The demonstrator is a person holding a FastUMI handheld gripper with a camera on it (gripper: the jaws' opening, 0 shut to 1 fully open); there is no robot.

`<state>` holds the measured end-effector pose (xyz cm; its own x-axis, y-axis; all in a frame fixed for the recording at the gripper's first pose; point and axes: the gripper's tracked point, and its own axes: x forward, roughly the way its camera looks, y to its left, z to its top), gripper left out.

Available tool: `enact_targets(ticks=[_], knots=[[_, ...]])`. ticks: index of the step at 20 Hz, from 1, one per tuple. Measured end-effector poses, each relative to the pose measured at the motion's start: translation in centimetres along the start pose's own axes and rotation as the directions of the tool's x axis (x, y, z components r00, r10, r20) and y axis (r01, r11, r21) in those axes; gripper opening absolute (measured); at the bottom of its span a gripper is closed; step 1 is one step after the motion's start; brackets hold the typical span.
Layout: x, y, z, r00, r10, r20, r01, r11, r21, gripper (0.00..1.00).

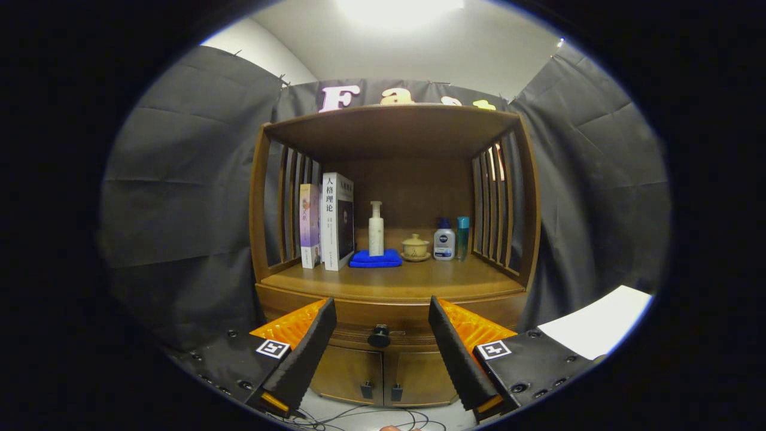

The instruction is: Pull open the drawer, take out the items inside it, and place them on the countertop above the cabinet.

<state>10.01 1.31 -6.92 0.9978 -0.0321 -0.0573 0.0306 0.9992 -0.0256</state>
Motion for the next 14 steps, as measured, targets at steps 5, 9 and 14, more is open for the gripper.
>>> enact_targets(ticks=[5,9,14], knots=[[4.6,0.5,-2.5,0.999,0.0,-0.04,0.0,1.0,-0.001,0.98],[7.9,0.6,-5.9,0.996,-0.009,-0.084,0.009,1.0,-0.006,0.98],[10.6,0.6,-10.3,0.989,-0.012,-0.15,0.01,1.0,-0.015,0.98]])
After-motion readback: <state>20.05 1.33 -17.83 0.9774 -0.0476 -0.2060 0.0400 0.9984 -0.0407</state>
